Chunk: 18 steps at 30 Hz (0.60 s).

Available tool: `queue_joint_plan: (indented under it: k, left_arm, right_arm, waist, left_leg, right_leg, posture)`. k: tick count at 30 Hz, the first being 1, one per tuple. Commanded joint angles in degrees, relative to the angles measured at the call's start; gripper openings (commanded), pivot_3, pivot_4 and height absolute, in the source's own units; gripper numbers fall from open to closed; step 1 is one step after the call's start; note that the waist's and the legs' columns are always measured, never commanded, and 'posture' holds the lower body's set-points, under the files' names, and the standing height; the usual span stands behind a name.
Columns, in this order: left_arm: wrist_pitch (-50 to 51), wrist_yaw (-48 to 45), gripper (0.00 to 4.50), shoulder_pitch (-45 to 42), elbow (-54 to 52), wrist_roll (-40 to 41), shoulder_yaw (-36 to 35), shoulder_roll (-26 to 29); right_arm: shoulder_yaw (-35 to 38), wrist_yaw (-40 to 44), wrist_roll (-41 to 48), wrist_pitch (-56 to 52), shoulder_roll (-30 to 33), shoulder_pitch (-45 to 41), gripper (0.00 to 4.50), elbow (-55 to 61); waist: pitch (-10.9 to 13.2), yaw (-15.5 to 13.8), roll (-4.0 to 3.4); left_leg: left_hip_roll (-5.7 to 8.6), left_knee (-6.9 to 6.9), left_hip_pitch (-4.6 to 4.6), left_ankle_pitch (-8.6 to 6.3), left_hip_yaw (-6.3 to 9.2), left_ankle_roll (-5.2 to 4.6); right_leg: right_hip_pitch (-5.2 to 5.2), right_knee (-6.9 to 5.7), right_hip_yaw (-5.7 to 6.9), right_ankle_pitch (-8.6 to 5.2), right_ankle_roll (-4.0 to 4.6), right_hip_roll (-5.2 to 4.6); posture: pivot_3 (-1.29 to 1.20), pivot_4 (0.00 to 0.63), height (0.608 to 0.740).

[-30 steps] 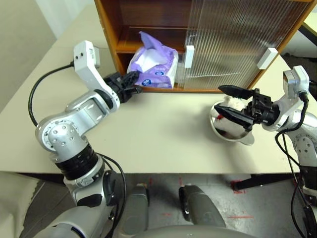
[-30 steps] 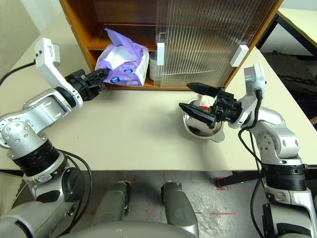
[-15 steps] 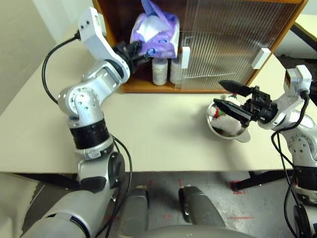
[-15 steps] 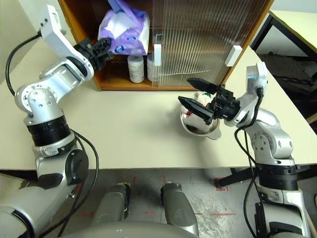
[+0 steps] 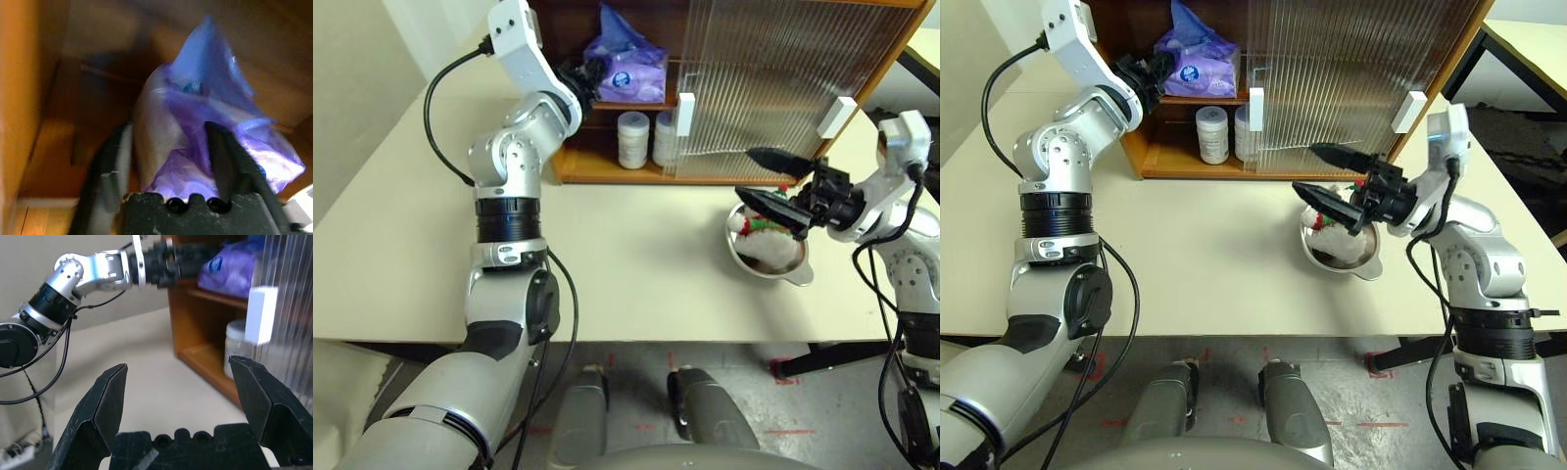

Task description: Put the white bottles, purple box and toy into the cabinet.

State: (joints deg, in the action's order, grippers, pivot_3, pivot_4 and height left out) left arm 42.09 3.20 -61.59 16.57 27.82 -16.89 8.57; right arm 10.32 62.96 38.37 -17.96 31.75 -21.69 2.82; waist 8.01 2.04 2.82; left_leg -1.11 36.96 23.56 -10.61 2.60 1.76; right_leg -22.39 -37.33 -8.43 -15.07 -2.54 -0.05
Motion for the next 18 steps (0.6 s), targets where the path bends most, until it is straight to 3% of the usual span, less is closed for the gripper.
queue_joint_plan:
  k: [1, 7, 14, 18]
  left_arm:
    - [1.4, 1.1, 4.32, -0.9, -0.6, 0.1, -0.2, -0.6]
    - [10.2, 3.2, 4.44, 1.3, -12.9, 1.2, -0.1, 1.6]
    - [20.4, -5.4, 4.44, 11.7, -31.4, 11.9, -3.4, 8.5]
    - [18.5, -13.8, 3.59, 15.7, -31.5, 14.4, -4.7, 14.9]
  right_arm:
    - [-0.6, 0.2, 0.2, -0.7, 0.5, 0.1, 4.50, 1.6]
    - [-1.0, 0.8, -0.2, -1.8, 1.8, -0.1, 4.50, 0.9]
    - [3.1, 0.7, 2.9, -5.3, 5.1, -1.5, 4.50, -1.3]
    - [0.7, 2.9, 0.8, -4.0, 5.1, -5.3, 4.50, -3.7]
  waist:
    - [-0.1, -0.1, -0.04]
    - [-0.1, 0.1, -0.01]
    - [0.0, -0.1, -0.14]
    - [0.5, 0.0, -0.15]
  left_leg:
    - [0.00, 0.02, 0.00, 0.00, 0.00, 0.00]
    - [0.02, 0.04, -0.03, 0.02, 0.00, -0.03]
    - [0.01, 0.02, -0.12, 0.03, 0.00, -0.04]
    - [0.02, 0.04, -0.23, 0.03, -0.02, -0.05]
  right_leg:
    - [0.00, 0.00, 0.00, 0.01, -0.02, 0.00]
    - [0.01, -0.02, -0.02, 0.10, -0.09, 0.00]
    - [0.02, -0.12, -0.05, 0.08, -0.05, 0.00]
    - [0.06, -0.17, -0.06, 0.09, -0.01, 0.00]
  posture:
    - [0.10, 0.023, 0.740]
    - [0.12, 0.049, 0.740]
    - [0.16, 0.083, 0.740]
    - [0.14, 0.119, 0.740]
